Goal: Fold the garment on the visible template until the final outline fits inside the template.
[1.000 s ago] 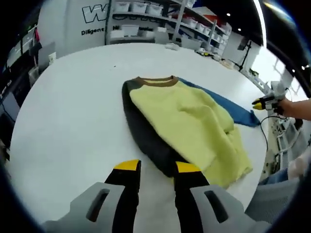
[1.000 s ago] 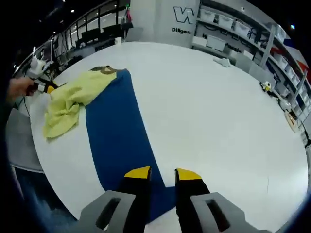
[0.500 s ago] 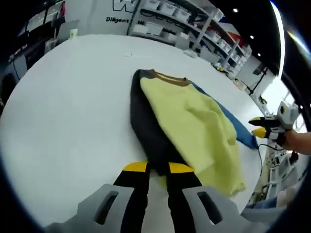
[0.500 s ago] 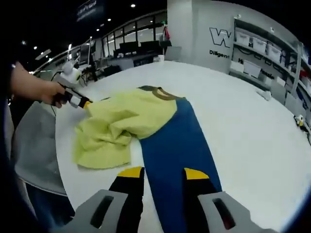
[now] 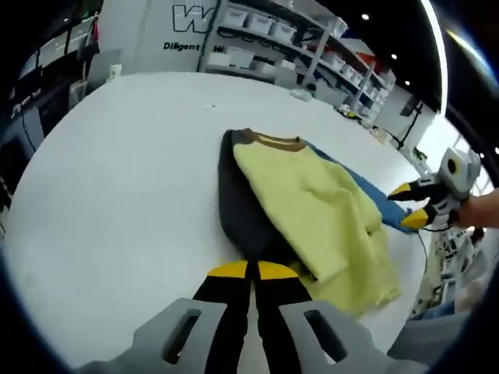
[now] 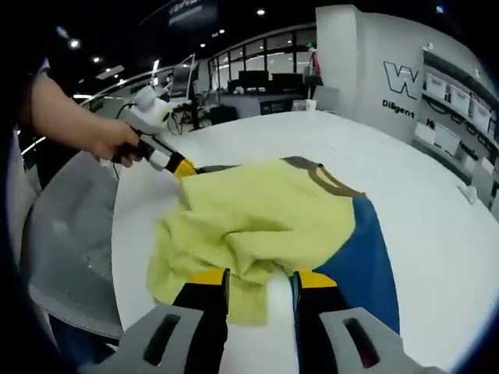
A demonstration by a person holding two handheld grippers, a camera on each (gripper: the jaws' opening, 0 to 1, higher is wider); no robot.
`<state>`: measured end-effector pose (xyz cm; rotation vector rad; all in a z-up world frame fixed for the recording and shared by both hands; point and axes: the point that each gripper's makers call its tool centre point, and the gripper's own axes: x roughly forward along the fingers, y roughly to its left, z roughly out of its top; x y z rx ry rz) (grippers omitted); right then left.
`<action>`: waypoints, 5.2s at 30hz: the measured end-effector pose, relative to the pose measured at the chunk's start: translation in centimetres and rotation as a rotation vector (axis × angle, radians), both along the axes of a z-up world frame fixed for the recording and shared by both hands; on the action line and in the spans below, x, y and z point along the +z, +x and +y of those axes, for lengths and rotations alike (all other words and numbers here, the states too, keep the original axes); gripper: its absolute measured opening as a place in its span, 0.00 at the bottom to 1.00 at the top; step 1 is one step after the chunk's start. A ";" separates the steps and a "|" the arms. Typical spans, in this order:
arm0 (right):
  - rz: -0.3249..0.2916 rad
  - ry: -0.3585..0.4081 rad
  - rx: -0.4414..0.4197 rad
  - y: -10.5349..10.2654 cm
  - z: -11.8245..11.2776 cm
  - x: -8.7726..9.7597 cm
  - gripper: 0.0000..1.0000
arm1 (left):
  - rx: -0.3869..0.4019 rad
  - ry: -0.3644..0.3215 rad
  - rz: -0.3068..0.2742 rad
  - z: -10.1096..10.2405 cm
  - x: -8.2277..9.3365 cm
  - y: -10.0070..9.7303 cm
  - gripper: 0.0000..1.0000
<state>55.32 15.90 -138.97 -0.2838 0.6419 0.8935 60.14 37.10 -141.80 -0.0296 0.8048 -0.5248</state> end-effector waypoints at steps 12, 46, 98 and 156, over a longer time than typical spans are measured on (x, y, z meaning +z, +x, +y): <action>0.068 -0.040 0.229 -3.4 6.3 -3.2 0.31 | -0.319 0.475 -0.177 4.4 1.6 1.1 0.02; 0.097 -0.057 0.245 -4.6 5.5 -3.2 0.32 | 0.209 0.006 -0.019 5.1 -0.8 0.7 0.28; 0.126 -0.036 0.255 -5.6 6.9 -4.0 0.30 | -0.163 0.442 -0.206 11.3 2.0 3.5 0.23; 0.087 0.021 0.236 -5.1 8.5 -1.4 0.31 | -0.232 0.500 -0.303 8.2 2.7 2.9 0.05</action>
